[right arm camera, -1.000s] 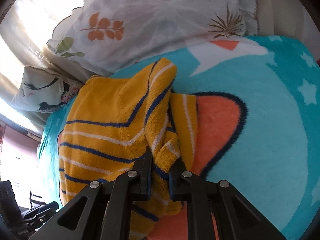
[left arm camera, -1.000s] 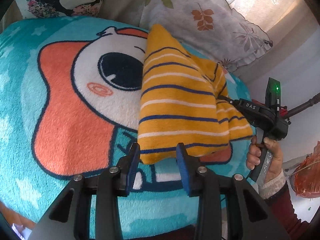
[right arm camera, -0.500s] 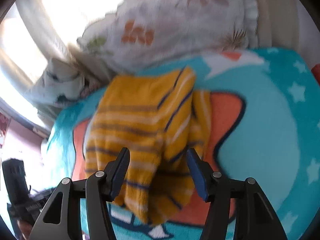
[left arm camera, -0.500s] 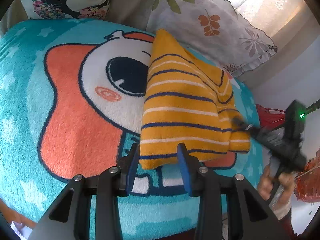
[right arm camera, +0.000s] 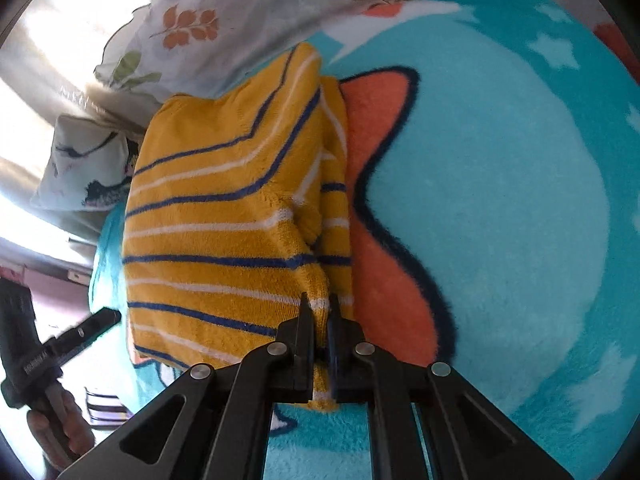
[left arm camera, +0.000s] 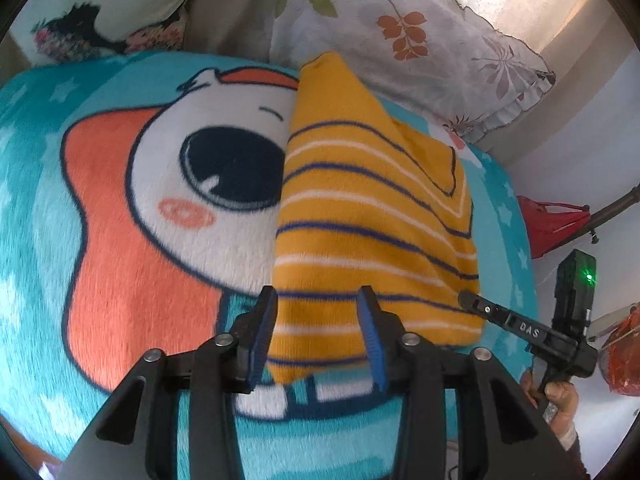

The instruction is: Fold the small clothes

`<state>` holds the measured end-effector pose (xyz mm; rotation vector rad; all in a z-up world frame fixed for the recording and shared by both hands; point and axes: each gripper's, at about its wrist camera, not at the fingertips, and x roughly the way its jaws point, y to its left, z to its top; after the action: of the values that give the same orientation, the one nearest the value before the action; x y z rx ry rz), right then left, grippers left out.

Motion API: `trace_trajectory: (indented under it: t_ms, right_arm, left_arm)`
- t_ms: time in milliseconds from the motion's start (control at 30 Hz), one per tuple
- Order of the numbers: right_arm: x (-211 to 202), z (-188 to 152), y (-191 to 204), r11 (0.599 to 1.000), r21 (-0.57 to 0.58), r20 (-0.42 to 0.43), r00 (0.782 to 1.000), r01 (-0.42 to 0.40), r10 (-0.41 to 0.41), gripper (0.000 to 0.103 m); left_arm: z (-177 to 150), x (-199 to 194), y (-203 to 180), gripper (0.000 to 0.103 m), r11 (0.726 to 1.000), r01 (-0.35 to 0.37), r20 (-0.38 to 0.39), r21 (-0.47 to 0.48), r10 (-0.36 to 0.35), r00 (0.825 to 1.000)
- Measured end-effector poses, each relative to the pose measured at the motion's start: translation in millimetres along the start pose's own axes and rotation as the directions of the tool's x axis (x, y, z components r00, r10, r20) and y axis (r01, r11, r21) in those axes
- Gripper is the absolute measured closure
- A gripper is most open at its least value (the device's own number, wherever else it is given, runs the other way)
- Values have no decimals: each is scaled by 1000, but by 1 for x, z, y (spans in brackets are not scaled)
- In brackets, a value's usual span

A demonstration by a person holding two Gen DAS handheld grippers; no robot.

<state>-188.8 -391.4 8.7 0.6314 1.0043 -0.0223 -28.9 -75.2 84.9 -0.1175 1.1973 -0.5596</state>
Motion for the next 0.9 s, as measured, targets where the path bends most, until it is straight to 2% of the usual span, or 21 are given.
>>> trace_trajectory:
  t_ms: [133, 200, 300, 400, 500, 633, 767, 900]
  right_arm:
    - [6, 5, 3, 999, -28, -18, 1000, 24, -25, 94]
    - [-5, 5, 6, 999, -42, 5, 1000, 19, -19, 87]
    - [-32, 10, 13, 997, -80, 75, 997, 3, 3, 84]
    - [-50, 22, 23, 992, -118, 135, 991, 36, -20, 84]
    - [-55, 32, 34, 989, -142, 163, 987, 35, -12, 84]
    - [-40, 38, 50, 985, -171, 138, 989, -22, 46, 83]
    - [-20, 35, 68, 980, -190, 113, 991, -55, 77, 69]
    - [-9, 20, 75, 976, -219, 99, 994, -17, 40, 68]
  left_arm:
    - [11, 25, 5, 56, 998, -59, -11, 17, 60, 998]
    - [12, 40, 11, 50, 997, -81, -44, 12, 81, 996]
    - [12, 50, 21, 42, 995, -94, -88, -21, 92, 992]
    - [12, 41, 23, 42, 996, -85, -78, -31, 82, 994]
    - [7, 26, 21, 42, 993, -113, -51, -17, 112, 992]
    - [-2, 6, 22, 42, 987, -159, -19, -18, 159, 987]
    - [-17, -14, 25, 36, 968, -251, 7, -23, 252, 968]
    - [-29, -20, 31, 35, 954, -300, -2, -20, 300, 954]
